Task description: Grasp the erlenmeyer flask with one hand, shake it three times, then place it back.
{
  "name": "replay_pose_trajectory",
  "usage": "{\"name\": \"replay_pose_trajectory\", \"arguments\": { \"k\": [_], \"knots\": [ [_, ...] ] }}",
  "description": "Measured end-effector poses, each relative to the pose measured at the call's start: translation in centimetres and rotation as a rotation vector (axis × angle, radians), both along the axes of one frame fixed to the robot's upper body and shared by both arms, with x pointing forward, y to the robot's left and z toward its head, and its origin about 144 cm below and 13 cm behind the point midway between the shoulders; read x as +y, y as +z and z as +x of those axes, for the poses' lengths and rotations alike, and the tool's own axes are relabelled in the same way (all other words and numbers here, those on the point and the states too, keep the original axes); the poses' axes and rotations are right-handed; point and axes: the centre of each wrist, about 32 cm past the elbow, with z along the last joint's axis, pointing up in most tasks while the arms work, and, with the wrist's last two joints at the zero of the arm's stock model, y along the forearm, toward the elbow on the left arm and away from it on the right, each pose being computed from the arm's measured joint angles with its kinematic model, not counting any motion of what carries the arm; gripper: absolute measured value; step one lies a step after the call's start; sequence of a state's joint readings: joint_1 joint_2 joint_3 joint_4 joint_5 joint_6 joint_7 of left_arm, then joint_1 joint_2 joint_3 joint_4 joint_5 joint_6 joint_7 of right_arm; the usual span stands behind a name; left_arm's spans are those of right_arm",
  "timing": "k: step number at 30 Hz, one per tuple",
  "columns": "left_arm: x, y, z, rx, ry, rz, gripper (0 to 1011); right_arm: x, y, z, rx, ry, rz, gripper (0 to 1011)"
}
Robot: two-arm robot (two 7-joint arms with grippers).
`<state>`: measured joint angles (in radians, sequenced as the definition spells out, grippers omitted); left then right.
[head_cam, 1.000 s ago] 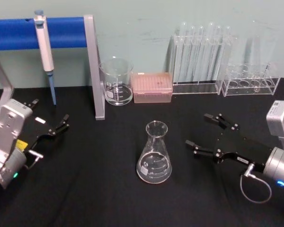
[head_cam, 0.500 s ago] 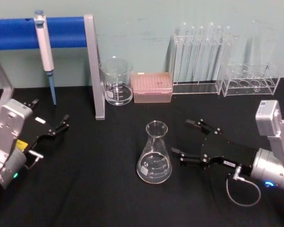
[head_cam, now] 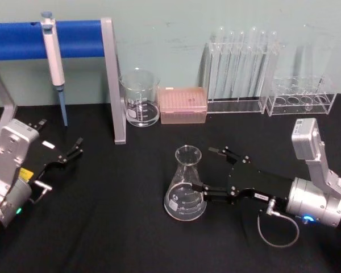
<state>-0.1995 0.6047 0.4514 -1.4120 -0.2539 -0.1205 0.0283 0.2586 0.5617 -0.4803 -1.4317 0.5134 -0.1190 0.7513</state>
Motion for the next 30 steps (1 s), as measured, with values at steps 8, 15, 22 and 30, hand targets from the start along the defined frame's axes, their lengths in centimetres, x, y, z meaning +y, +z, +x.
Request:
{"name": "replay_pose_trajectory", "arguments": {
  "k": [8, 15, 22, 30],
  "knots": [
    [0.0, 0.0, 0.0, 0.000, 0.000, 0.000, 1001, 0.8, -0.4, 0.8, 0.009, 0.025, 0.007, 1000],
    [0.0, 0.0, 0.0, 0.000, 0.000, 0.000, 1000, 1.6, -0.6, 1.5, 0.006, 0.043, 0.010, 1000],
    [0.0, 0.0, 0.0, 0.000, 0.000, 0.000, 1001, 2.2, -0.8, 2.2, 0.011, 0.042, 0.021, 1000],
    [0.0, 0.0, 0.0, 0.000, 0.000, 0.000, 1001, 2.6, -1.1, 2.9, 0.028, 0.027, 0.047, 1000]
  ]
}}
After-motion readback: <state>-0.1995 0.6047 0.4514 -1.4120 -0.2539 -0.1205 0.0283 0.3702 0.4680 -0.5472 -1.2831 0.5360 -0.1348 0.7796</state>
